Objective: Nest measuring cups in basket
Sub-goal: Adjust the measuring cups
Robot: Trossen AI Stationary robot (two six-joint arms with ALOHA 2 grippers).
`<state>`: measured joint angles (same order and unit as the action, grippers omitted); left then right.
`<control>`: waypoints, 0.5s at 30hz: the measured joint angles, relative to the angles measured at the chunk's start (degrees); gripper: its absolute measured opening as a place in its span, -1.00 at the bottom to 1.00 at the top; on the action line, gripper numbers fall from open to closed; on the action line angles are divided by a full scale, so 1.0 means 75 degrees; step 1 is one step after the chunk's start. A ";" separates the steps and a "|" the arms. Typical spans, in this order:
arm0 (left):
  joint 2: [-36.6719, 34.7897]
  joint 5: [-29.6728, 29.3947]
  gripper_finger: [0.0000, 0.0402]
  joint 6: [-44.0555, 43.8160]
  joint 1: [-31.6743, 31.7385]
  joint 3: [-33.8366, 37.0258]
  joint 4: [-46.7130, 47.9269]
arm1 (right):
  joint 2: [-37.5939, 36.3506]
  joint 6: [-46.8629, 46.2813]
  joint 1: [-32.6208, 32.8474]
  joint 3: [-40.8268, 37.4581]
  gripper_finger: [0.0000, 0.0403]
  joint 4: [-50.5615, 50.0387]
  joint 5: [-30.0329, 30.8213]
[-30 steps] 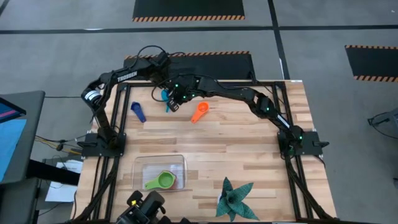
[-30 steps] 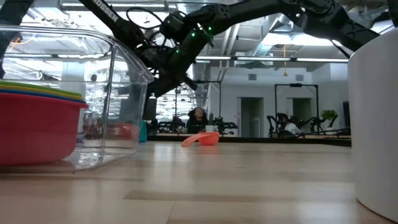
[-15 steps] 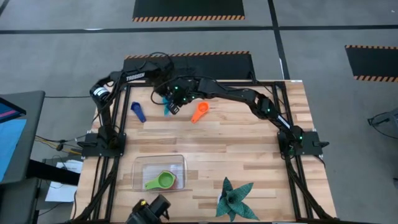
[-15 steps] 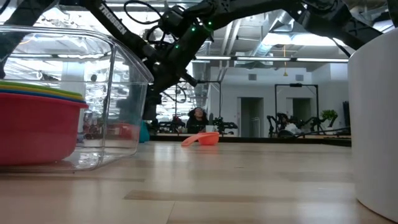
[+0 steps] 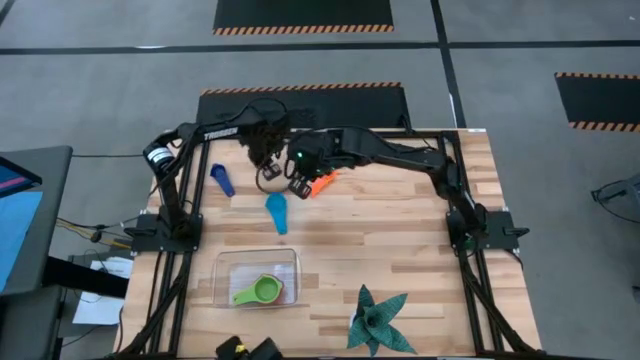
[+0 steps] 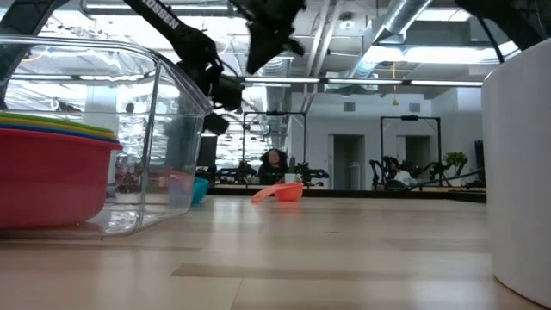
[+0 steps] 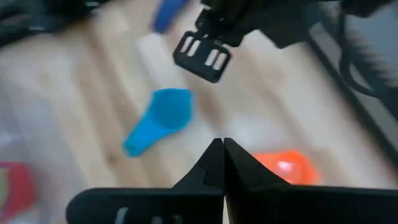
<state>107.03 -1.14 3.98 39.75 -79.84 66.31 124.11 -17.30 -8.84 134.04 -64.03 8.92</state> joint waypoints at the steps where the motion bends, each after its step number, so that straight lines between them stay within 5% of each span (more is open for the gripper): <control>1: -0.0060 -0.0131 -1.00 0.0056 0.0003 -0.0035 -0.0276 | -0.0109 -0.0034 0.0093 0.0000 -0.94 -0.0251 0.0455; 8: -0.0388 0.0294 -1.00 0.0344 -0.0088 -0.0351 -0.2486 | -0.0417 -0.1823 0.0315 -0.0015 -0.95 -0.3588 0.2277; 15: -0.0377 0.0324 -1.00 0.1178 -0.0916 -0.0406 -0.4417 | -0.1144 -0.2469 0.0505 -0.0872 -0.95 -0.3511 0.2113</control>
<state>104.20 1.29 12.81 32.89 -82.89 33.18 115.53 -35.82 -5.05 127.50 -90.36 24.77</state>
